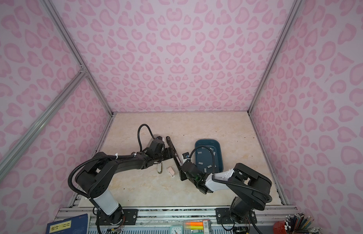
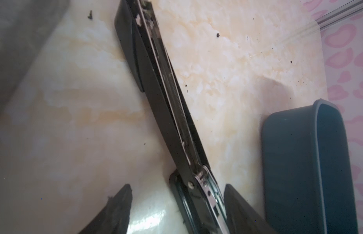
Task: Load the staples into the stapler
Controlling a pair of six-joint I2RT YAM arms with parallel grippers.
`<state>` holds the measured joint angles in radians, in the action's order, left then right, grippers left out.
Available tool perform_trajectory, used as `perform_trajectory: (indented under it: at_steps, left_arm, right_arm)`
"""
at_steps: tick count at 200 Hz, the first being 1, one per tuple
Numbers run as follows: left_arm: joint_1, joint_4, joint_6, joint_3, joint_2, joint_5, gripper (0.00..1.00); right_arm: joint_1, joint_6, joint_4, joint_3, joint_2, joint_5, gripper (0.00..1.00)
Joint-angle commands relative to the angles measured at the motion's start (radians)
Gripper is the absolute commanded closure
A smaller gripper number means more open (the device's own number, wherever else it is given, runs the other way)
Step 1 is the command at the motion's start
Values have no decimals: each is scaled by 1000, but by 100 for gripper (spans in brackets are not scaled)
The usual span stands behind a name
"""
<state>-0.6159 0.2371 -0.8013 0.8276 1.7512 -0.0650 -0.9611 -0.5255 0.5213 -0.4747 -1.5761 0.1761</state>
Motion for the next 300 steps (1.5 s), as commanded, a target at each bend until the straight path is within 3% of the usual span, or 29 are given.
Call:
perform_trajectory:
  at_steps: [1, 42, 117, 157, 206, 300]
  left_arm:
    - [22, 72, -35, 26, 51, -77, 27]
    - [92, 222, -112, 45, 197, -269, 28]
    - [180, 338, -125, 80, 274, -368, 28]
    - [180, 339, -52, 81, 207, -373, 40]
    - [160, 362, 40, 9, 99, -354, 46]
    - [14, 477, 219, -189, -63, -169, 46]
  right_arm:
    - [-4, -8, 38, 8, 0, -8, 95]
    - [-19, 1, 41, 7, 0, -9, 95]
    - [-89, 56, 87, 50, 13, 107, 93]
    - [-94, 62, 122, 52, -32, 143, 95]
    - [-106, 76, 169, 63, -51, 161, 95]
    - [-120, 89, 249, 106, -48, 201, 99]
